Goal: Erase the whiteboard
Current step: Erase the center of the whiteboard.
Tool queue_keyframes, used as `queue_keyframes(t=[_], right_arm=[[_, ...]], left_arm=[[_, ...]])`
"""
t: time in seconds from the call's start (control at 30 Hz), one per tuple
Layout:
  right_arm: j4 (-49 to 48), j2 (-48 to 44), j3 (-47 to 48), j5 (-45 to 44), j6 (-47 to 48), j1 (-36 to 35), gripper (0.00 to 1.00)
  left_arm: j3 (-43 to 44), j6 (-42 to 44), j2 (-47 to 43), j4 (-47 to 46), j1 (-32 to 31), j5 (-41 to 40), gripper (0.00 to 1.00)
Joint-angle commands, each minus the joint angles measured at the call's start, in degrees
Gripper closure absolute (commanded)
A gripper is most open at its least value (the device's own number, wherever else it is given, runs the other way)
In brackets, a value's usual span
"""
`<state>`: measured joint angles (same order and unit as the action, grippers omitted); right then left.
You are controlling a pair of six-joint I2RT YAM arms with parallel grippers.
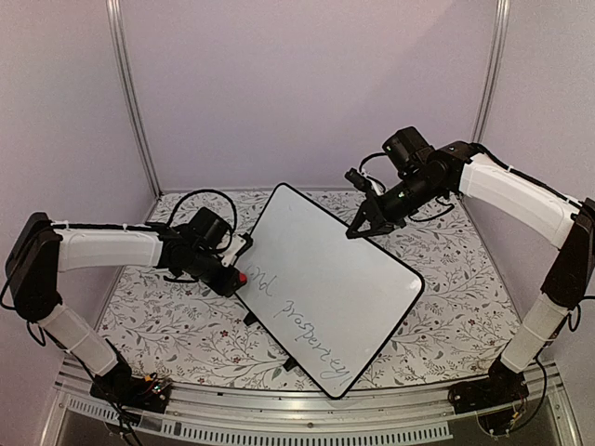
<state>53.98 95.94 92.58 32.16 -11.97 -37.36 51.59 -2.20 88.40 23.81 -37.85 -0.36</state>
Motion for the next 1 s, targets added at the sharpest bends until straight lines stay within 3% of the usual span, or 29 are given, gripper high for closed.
queue_keyframes(t=[0.0,0.23,0.4,0.7,0.97], right_arm=[[-0.5,-1.3,-0.9,1.4,2.4,-1.1,1.0],[-0.5,-1.0,-0.8,1.5,2.4,-1.0,1.0],[-0.4,-0.8,-0.6,1.4,2.4,-1.1,1.0],[-0.4,-0.9,-1.0,1.3,2.3,-1.1,1.0],[-0.7,-1.3,-1.7,1.3,2.3,-1.1,1.0]], left_arm=[[-0.3,-1.4,0.6,1.4,-0.9,-1.3,1.0],[1.3,-0.8,-5.3,-2.3,-0.8,-3.7,1.0],[3.5,-0.4,-8.9,-7.6,0.3,-0.3,1.0],[7.4,-4.9,0.5,-8.0,2.7,5.2,1.0],[-0.2,-12.8,-0.1,-13.0,2.8,7.3,1.0]])
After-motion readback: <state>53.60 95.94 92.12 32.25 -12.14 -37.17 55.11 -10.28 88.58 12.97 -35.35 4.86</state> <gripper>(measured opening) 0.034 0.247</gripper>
